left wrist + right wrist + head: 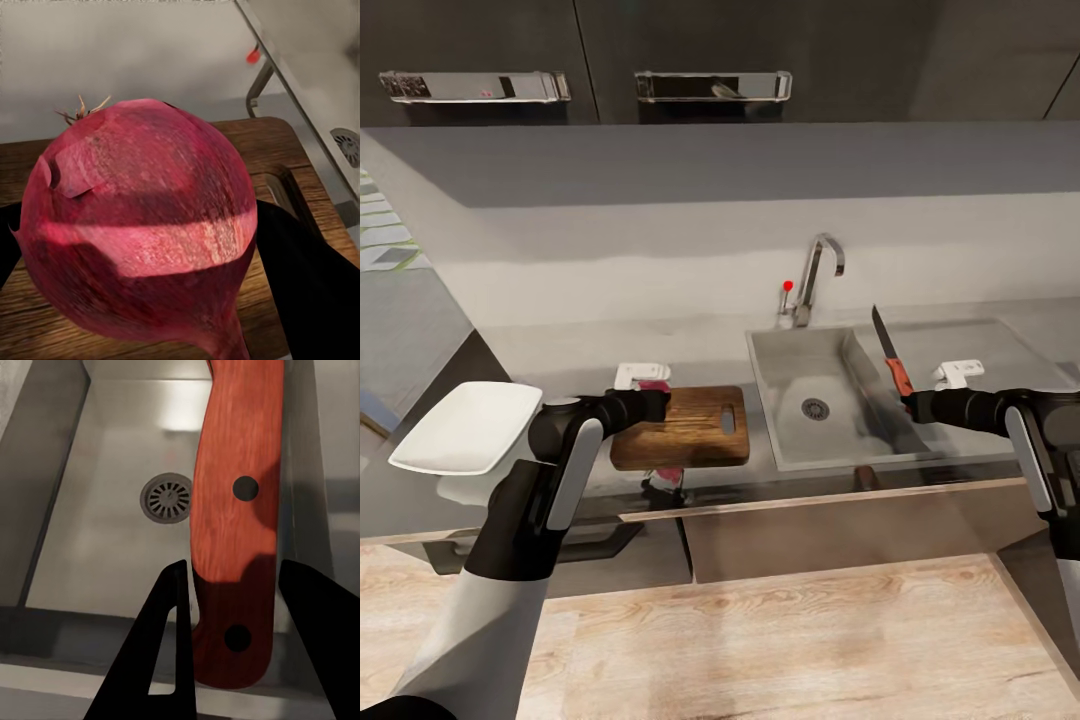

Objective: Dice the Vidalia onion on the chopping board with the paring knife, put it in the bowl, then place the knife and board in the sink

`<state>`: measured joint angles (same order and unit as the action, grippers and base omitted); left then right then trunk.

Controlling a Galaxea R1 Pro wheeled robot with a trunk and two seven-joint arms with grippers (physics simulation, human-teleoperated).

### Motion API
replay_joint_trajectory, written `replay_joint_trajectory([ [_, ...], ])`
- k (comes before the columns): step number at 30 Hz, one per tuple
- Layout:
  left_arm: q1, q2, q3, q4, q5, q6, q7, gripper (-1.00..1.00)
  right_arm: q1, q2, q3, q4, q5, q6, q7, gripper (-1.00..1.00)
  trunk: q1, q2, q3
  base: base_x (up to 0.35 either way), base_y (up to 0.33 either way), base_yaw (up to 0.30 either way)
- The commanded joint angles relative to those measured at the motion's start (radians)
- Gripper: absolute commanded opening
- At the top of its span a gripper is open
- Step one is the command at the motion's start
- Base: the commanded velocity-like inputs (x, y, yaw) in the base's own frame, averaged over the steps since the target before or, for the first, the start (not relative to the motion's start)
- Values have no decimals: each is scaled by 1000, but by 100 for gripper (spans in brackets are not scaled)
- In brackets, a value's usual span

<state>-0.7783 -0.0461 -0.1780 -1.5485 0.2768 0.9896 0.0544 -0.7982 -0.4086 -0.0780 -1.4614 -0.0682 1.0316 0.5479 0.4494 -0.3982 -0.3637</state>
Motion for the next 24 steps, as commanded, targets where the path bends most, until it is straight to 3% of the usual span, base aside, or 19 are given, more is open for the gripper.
replay_joint_trajectory([
  [1, -1, 0, 0, -1, 6, 4, 6, -100, -1, 0, -1, 0, -7, 7, -2, -100, 1, -2, -2, 0, 0, 0],
  [16, -1, -1, 1, -11, 8, 6, 7, -100, -1, 4, 0, 0, -9, 7, -2, -100, 1, -2, -9, 0, 0, 0],
  [24, -1, 1, 27, -12, 7, 9, 8, -100, -1, 4, 0, 0, -9, 7, -2, -100, 1, -2, -21, 0, 0, 0],
])
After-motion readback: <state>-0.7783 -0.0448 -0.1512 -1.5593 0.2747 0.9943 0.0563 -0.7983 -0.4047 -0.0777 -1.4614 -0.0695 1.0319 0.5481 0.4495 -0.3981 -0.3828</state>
